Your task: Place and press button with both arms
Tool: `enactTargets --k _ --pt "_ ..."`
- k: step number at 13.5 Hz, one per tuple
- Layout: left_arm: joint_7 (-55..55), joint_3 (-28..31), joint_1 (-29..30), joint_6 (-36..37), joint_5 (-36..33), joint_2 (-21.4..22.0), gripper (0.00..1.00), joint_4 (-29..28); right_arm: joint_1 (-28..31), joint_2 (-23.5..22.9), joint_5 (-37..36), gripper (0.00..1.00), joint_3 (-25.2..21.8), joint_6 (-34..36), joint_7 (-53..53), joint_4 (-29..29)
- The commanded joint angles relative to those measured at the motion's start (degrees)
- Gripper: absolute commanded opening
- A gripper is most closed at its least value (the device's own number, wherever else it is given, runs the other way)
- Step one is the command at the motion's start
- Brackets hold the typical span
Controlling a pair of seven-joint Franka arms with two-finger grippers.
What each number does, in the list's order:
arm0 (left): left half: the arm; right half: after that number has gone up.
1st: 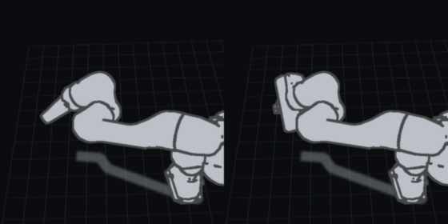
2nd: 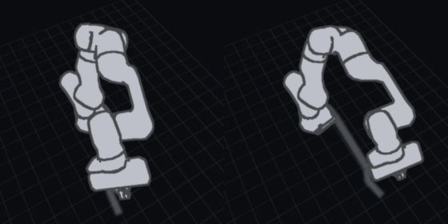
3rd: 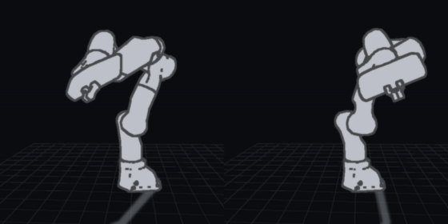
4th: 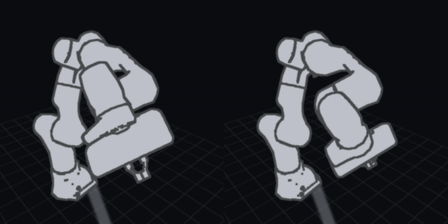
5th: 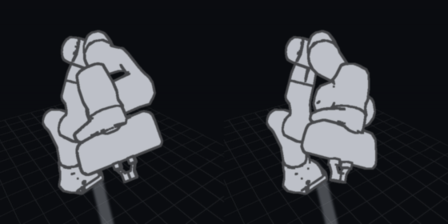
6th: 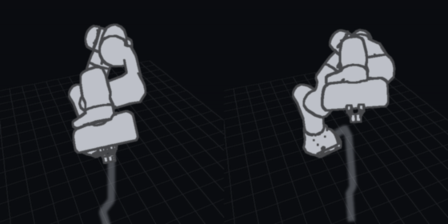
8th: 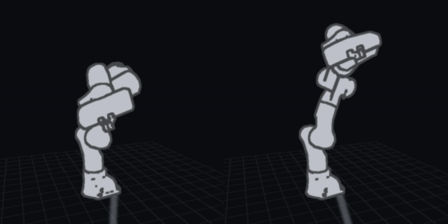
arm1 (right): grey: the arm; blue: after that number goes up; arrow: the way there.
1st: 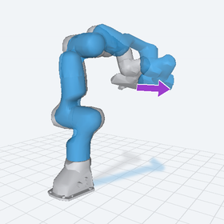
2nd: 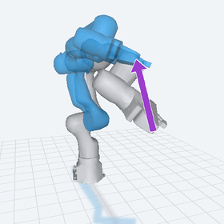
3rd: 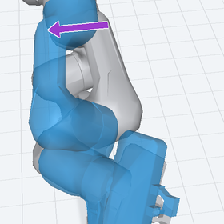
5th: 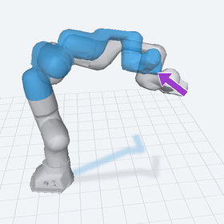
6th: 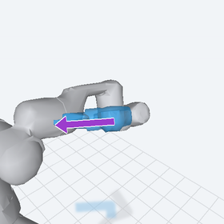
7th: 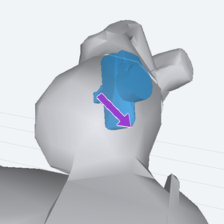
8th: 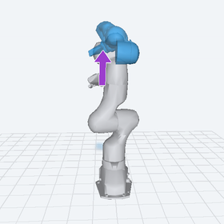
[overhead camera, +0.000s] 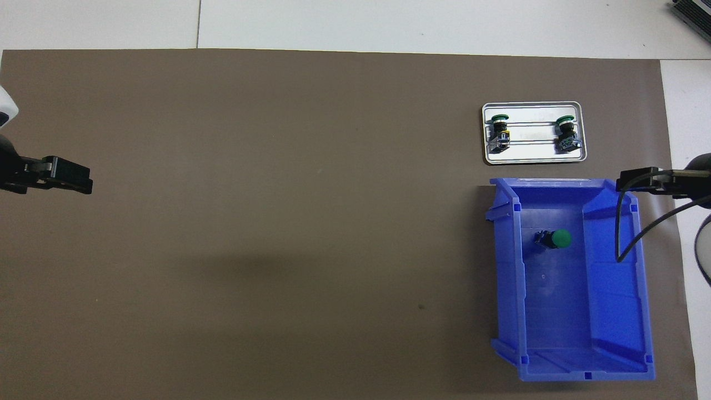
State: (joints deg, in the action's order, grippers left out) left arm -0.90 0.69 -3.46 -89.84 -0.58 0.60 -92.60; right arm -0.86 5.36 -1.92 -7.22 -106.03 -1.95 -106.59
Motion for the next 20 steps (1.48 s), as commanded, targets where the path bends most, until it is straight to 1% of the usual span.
enactTargets --k 1,2,3,4,5,6,7,11,12,15,18,20 --pt "-0.77 -0.16 0.38 -1.12 -0.12 1.51 1.00 -1.97 -0.02 -3.41 -0.98 1.00 0.45 12.37 1.16 13.28" --pt "-0.77 -0.16 0.38 -1.12 -0.12 1.51 1.00 -1.97 0.50 -6.90 0.33 1.00 0.62 18.00 0.98 20.82" --pt "-0.77 -0.16 0.38 -1.12 -0.12 1.51 1.00 -1.97 0.77 -9.38 0.34 1.00 0.80 22.40 0.81 26.55" --pt "-0.77 -0.16 0.30 -1.12 -0.12 1.51 1.00 -1.97 0.77 -9.75 0.34 1.00 0.80 24.97 0.72 27.56" --pt "-0.77 -0.16 0.38 -1.12 -0.12 1.51 1.00 -1.97 0.77 -8.97 0.17 1.00 0.80 25.43 1.41 25.83" --pt "-0.69 -0.16 0.38 -1.12 -0.12 1.51 1.00 -1.97 0.25 -6.96 -0.44 1.00 0.71 24.91 1.59 22.34" --pt "-0.77 -0.16 0.38 -1.12 -0.12 1.51 1.00 -1.97 -0.02 -6.16 -0.89 1.00 0.97 24.21 2.38 21.17" --pt "-0.77 -0.16 0.38 -1.12 -0.12 1.51 1.00 -1.97 -0.02 -5.97 -1.94 1.00 1.06 23.68 6.25 20.63" --pt "-0.77 -0.16 0.30 -1.12 -0.12 1.51 1.00 -1.97 -0.19 -5.97 -2.21 1.00 1.06 22.29 6.34 20.46" --pt "-0.77 -0.16 0.38 -1.12 -0.12 1.51 1.00 -1.97 -1.43 -5.97 -2.38 1.00 1.06 21.92 5.99 20.37" --pt "-0.77 -0.16 0.30 -1.12 -0.12 1.51 1.00 -1.97 -2.65 -6.41 -1.77 1.00 1.06 21.83 2.05 21.42" --pt "-0.77 -0.16 0.38 -1.12 -0.12 1.51 1.00 -1.97 -2.75 -6.15 -1.59 1.00 1.06 21.83 1.42 21.42"
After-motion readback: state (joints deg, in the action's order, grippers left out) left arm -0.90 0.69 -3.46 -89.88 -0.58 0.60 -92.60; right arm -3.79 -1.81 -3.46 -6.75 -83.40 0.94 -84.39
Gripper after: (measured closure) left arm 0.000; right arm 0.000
